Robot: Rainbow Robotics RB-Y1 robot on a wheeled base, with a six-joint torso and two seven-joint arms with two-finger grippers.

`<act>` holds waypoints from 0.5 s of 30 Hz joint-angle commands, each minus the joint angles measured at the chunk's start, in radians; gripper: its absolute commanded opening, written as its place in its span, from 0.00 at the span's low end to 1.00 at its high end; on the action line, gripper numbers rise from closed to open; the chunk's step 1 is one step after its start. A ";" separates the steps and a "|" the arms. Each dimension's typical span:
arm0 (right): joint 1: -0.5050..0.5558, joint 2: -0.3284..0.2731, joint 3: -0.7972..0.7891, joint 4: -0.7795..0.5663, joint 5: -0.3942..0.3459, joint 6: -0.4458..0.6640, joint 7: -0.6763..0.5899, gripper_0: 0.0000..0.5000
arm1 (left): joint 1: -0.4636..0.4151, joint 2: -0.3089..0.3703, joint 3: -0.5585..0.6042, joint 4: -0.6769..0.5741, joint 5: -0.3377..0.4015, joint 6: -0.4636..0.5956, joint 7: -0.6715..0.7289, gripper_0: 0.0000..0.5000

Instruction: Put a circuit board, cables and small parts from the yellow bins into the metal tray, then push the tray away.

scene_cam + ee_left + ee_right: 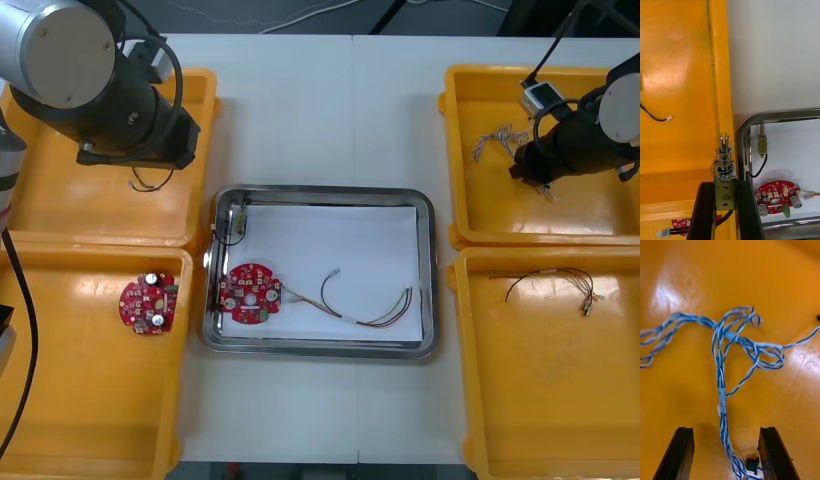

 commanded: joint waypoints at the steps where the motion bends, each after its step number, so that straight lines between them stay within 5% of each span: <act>1: -0.063 0.019 0.058 0.057 0.017 -0.009 0.007 1.00 | 0.011 0.032 0.019 -0.036 -0.008 0.006 0.005 0.00; 15: -0.110 0.037 0.072 0.087 0.046 -0.009 0.000 1.00 | 0.011 0.032 0.019 -0.037 -0.007 0.006 0.007 0.00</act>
